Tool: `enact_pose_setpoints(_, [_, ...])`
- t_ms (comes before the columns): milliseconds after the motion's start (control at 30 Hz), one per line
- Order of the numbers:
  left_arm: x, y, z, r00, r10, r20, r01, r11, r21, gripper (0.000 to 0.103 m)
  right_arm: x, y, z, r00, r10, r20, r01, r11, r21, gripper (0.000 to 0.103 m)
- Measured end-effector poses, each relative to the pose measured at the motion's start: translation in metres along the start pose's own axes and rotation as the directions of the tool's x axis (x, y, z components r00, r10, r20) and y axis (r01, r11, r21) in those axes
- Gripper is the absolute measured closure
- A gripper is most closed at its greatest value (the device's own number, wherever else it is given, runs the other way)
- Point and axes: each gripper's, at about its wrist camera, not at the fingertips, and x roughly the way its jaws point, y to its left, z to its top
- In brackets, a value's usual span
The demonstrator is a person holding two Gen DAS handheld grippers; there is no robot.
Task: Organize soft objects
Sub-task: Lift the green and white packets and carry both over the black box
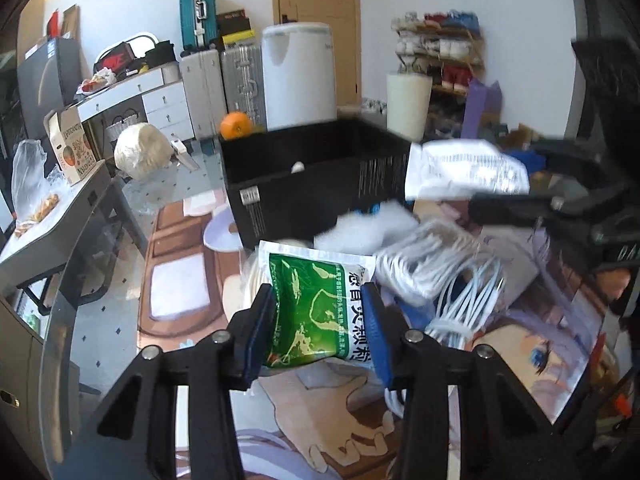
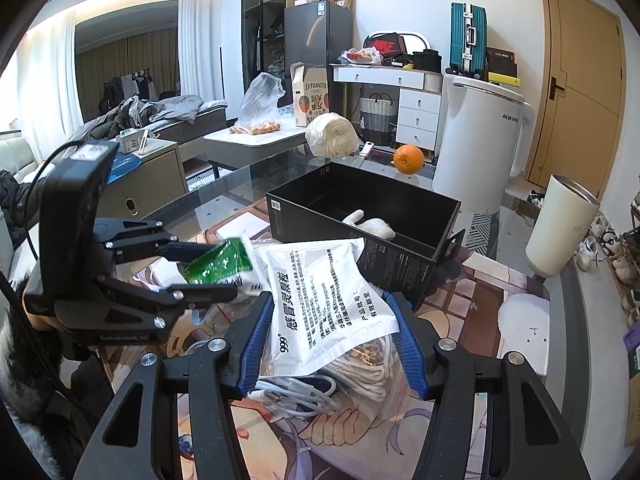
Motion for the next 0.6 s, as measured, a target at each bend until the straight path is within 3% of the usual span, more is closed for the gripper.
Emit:
enact_pose_setpoints(300, [-0.020, 0.014, 0.019, 0.992, -0.011, 0.122, 0.021, 0.997, -0.077, 0.061, -0.002, -0.001, 0.003, 0.999, -0.021, 0.024, 0.021, 1.000, 0.013, 0.045])
enact_pose_setpoints(600, [-0.019, 0.024, 0.047, 0.985, 0.011, 0.172, 0.009, 0.994, -0.110, 0.060, -0.002, -0.013, 0.013, 0.992, -0.112, 0.055, 0.108, 0.991, 0.081, 0.045])
